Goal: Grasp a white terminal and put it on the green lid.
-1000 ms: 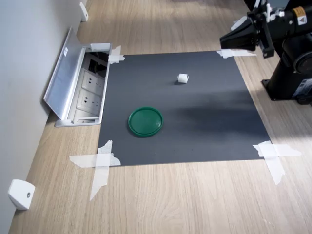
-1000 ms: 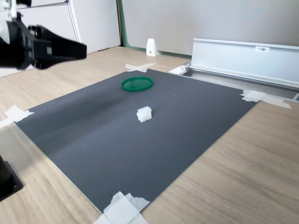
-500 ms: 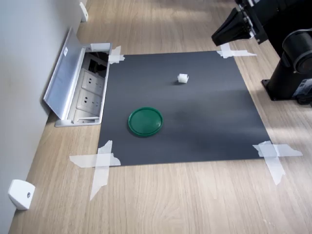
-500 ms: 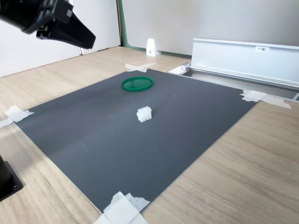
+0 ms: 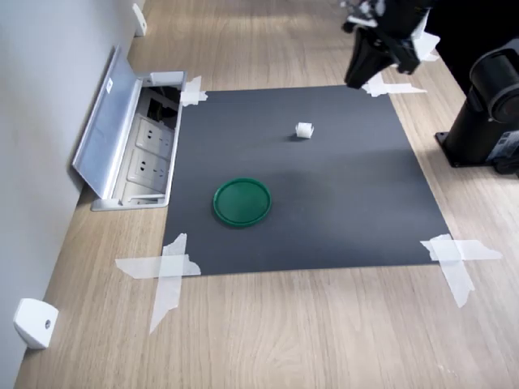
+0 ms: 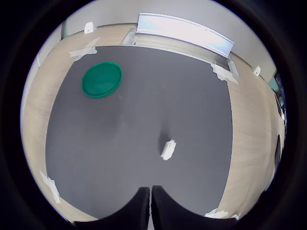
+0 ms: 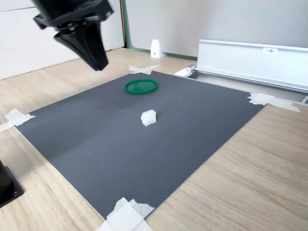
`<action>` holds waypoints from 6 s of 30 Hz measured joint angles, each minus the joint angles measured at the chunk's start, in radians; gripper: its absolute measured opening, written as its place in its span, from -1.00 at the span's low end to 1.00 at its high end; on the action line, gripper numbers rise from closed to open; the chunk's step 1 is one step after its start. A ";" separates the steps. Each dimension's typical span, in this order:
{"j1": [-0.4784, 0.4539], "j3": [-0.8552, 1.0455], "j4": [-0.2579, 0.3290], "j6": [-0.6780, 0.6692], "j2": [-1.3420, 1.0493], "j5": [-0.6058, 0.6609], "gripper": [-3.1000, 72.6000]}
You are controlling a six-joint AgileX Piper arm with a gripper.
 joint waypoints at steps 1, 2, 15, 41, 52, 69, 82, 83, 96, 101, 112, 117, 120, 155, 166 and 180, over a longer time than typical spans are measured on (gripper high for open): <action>-0.007 -0.017 -0.001 -0.002 0.031 0.012 -0.92; -0.013 -0.036 -0.001 -0.005 0.064 0.027 -0.88; -0.022 -0.072 -0.005 -0.123 0.252 0.009 0.56; -0.071 -0.129 -0.035 -0.086 0.553 -0.141 0.93; -0.072 -0.130 -0.015 -0.111 0.608 -0.164 0.68; -0.057 -0.142 0.028 -0.130 0.620 -0.161 -0.68; 0.200 -0.430 0.093 -0.140 0.621 -0.042 -0.68; 0.215 -0.455 0.094 -0.135 0.638 -0.037 -0.68; 0.258 -0.572 0.105 -0.111 0.850 -0.037 -0.68; 0.258 -0.574 0.105 -0.123 0.859 -0.057 -0.68; 0.258 -0.574 0.120 -0.183 0.860 -0.073 0.03; 0.258 -0.574 0.120 -0.176 0.860 -0.099 0.64; 0.258 -0.573 0.116 -0.153 0.856 -0.104 0.79; 0.017 0.234 0.098 0.054 -0.313 -0.743 -0.94; 0.017 0.617 0.099 0.055 -0.872 -0.755 -0.94; 0.017 0.684 0.101 0.064 -1.022 -0.682 -0.94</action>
